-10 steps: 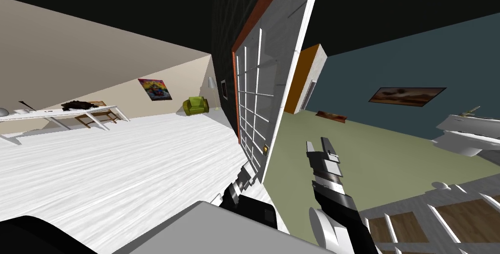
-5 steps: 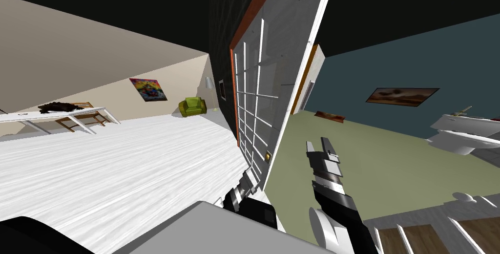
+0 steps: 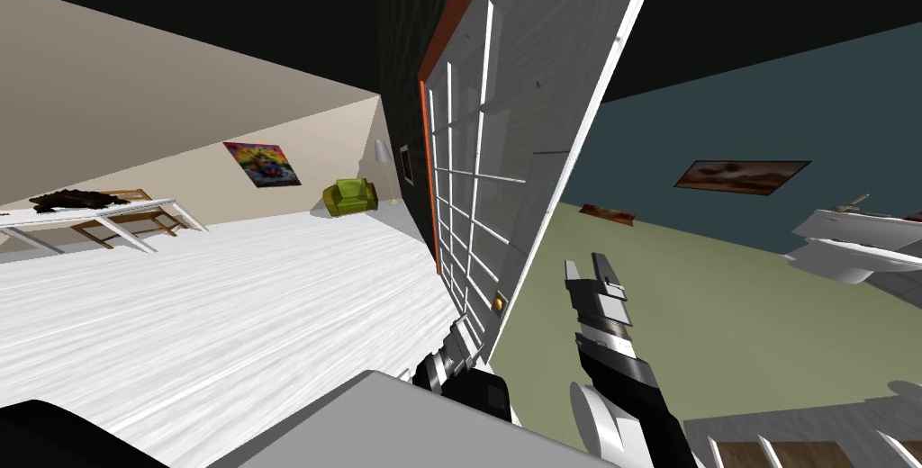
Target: Push the door open
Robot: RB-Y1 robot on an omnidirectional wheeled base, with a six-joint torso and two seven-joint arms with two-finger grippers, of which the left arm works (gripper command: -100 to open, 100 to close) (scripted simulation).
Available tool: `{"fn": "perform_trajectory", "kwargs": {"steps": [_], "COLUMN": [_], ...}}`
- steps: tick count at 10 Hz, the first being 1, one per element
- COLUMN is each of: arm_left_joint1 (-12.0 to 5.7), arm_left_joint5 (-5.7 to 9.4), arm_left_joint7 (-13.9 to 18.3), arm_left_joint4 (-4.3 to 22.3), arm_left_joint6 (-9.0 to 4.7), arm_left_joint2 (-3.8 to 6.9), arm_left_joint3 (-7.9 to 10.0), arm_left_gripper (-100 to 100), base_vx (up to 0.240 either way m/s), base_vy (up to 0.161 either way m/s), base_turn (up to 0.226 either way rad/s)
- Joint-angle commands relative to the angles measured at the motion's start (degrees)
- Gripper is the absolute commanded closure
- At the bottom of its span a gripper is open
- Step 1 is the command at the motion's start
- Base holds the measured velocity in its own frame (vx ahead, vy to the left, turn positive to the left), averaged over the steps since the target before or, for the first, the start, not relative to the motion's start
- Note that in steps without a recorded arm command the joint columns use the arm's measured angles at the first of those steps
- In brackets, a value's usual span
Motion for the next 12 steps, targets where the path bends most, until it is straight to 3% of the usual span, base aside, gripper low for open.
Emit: {"fn": "perform_trajectory", "kwargs": {"steps": [1, 9, 10, 12], "arm_left_joint1": [-0.26, -1.07, -1.07, -1.07], "arm_left_joint5": [0.06, 0.23, 0.23, 0.23], "arm_left_joint7": [-0.11, -0.46, -0.46, -0.46], "arm_left_joint4": [0.48, 1.98, 1.98, 1.98], "arm_left_joint6": [-0.02, -0.08, -0.08, -0.08], "arm_left_joint2": [-0.29, -1.26, -1.26, -1.26], "arm_left_joint3": [0.19, 0.77, 0.77, 0.77], "arm_left_gripper": [-100, -100, 100, 100], "base_vx": [0.117, 0.124, -0.006, -0.021], "base_vy": [-0.074, -0.135, 0.009, 0.028], "base_turn": [-0.030, -0.014, -0.002, -0.005]}}
